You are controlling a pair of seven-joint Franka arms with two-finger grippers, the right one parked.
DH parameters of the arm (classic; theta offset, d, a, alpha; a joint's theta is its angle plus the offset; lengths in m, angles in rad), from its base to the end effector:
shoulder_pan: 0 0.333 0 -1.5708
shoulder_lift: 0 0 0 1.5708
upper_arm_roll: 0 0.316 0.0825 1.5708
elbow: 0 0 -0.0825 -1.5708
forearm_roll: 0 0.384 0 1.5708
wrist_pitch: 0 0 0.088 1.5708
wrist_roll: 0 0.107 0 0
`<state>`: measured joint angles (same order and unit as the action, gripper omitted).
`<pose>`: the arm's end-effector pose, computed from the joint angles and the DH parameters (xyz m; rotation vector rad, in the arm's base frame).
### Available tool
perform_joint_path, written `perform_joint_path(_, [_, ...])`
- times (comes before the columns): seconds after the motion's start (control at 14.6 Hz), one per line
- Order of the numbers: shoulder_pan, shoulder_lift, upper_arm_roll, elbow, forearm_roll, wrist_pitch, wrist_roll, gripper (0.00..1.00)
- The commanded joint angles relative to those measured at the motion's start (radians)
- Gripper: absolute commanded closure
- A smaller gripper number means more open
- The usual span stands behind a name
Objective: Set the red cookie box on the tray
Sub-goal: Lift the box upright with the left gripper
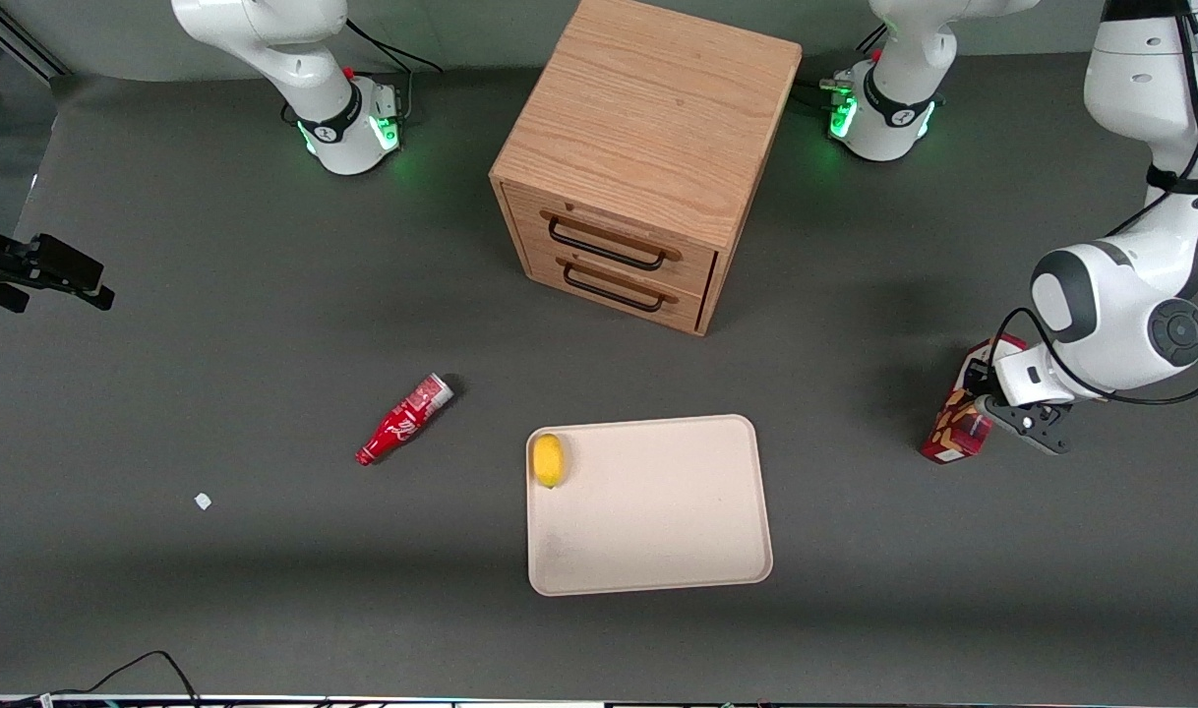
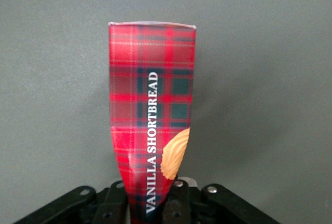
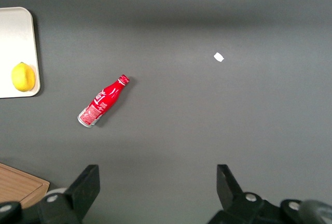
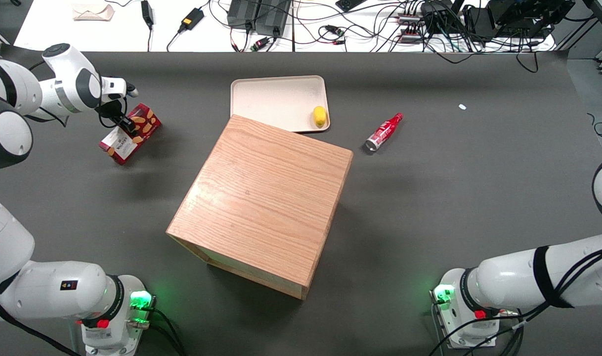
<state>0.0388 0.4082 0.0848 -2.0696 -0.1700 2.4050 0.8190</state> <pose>0.5787 0.0703 0.2264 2.9191 -0.8570 -0.0416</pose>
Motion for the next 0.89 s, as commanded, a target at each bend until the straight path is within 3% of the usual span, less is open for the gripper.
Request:
perform_joint_path(0.0, [0.001,-0.012,0.004,0.029,-0.017,-0.039,0.022,1.0])
perform_joint_path(0.48, [0.003,-0.107,0.052,0.374,-0.002,-0.589,-0.06,1.0])
perform_joint_path(0.82, [-0.004,-0.109,0.003,0.764,0.061,-1.035,-0.383,1.0])
